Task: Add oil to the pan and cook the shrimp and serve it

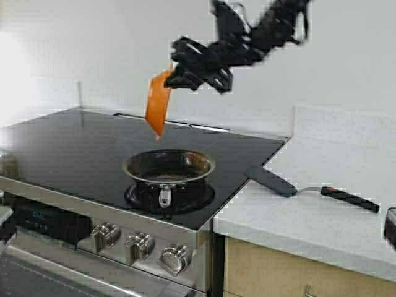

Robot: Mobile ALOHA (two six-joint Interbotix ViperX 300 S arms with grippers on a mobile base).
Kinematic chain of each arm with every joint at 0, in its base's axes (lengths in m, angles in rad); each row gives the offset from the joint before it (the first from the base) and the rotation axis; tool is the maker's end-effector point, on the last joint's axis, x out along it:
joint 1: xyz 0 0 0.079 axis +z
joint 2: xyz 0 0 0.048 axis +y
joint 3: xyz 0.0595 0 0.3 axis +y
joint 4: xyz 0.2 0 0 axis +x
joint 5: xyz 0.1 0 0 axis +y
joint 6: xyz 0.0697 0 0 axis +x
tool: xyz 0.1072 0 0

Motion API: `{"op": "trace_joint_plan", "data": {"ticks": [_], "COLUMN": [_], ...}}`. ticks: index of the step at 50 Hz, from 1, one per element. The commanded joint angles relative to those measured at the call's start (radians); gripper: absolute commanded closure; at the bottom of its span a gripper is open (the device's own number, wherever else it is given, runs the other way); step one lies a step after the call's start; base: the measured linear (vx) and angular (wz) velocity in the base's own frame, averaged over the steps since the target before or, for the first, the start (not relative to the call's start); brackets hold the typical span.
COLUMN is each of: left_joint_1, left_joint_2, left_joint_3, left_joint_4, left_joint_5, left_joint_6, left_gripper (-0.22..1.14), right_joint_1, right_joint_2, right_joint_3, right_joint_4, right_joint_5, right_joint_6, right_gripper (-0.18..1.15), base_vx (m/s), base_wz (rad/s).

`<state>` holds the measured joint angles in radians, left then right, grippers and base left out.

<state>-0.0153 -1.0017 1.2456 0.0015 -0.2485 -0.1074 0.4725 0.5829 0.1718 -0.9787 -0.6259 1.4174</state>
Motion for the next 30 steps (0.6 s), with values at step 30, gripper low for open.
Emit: {"op": "trace_joint_plan", "data": {"ticks": [30], "left_joint_1": [0.002], "left_joint_2": [0.006], "left_joint_3": [-0.011], "left_joint_4": [0.000], "left_joint_5": [-0.005], "left_joint_6": [0.002], "left_gripper": [0.89], "right_joint_1": [-0.078], "right_joint_2": [0.279], "right_joint_3": [-0.018], "right_joint_4": [0.463], "right_joint_5": [-0.600], "right_joint_6": [0.072], "right_gripper": [0.94], "base_vx": [0.00], "base_wz": [0.00]}}
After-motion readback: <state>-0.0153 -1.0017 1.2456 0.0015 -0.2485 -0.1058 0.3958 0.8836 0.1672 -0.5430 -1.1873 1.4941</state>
